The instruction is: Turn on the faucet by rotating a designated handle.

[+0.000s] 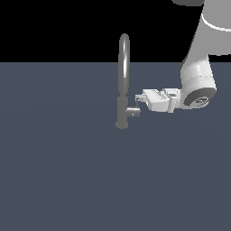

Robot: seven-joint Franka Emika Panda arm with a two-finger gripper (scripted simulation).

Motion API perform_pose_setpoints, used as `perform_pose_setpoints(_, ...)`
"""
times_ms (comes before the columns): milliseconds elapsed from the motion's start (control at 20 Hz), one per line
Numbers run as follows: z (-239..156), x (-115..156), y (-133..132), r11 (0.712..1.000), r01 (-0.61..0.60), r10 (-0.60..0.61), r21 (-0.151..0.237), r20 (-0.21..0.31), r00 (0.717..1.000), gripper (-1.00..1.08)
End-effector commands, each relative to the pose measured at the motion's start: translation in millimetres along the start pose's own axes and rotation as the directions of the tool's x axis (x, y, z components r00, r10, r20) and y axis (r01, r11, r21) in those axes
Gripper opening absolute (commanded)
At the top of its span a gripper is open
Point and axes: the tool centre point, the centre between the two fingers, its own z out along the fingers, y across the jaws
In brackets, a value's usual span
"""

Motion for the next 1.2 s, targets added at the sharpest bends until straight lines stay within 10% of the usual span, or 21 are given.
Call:
perform_pose_setpoints(0, 0, -2, 5, 1.0, 0.0, 0.0, 0.0, 0.0, 1.0, -1.0)
perform_pose_setpoints(1150, 0, -6, 48, 1.0, 0.001, -0.001, 0.001, 0.0, 1.0, -1.0)
